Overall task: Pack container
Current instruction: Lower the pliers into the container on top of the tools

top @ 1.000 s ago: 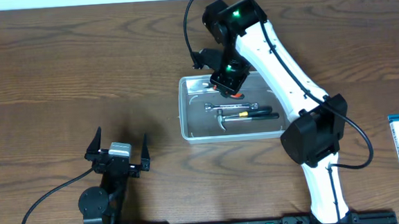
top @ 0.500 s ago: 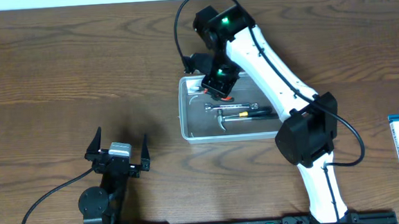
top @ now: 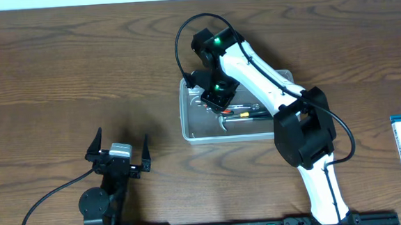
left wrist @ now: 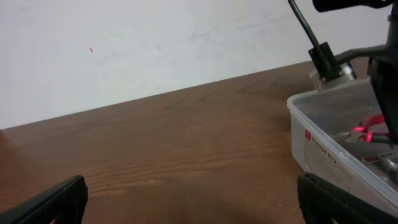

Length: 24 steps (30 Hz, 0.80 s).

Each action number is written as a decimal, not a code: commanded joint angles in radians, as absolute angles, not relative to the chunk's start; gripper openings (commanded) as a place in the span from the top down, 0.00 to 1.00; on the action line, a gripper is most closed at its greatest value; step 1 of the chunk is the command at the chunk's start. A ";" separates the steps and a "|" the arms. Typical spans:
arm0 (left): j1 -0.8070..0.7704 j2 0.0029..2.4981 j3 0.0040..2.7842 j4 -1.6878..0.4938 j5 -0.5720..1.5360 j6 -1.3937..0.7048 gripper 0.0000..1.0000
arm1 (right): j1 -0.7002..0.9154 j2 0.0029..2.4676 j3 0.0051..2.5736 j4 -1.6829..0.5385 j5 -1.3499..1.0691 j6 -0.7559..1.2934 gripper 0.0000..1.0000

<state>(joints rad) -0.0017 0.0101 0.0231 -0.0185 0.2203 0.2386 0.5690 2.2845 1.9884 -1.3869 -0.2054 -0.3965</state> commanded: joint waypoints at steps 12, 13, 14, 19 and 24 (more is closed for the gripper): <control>0.002 0.004 0.004 -0.051 0.223 0.234 0.02 | 0.577 2.288 1.855 -1.282 -0.160 -0.344 0.98; 0.002 0.004 0.004 -0.051 0.223 0.234 0.02 | 0.577 2.288 1.855 -1.278 -0.159 -0.345 0.98; 0.002 0.004 0.004 -0.051 0.223 0.234 0.02 | 0.577 2.288 1.855 -1.277 -0.157 -0.344 0.97; 0.002 0.004 0.004 -0.051 0.223 0.234 0.02 | 0.578 2.288 1.855 -1.278 -0.157 -0.345 0.85; 0.002 0.004 0.004 -0.051 0.223 0.234 0.02 | 0.583 2.288 1.855 -1.294 -0.161 -0.345 0.75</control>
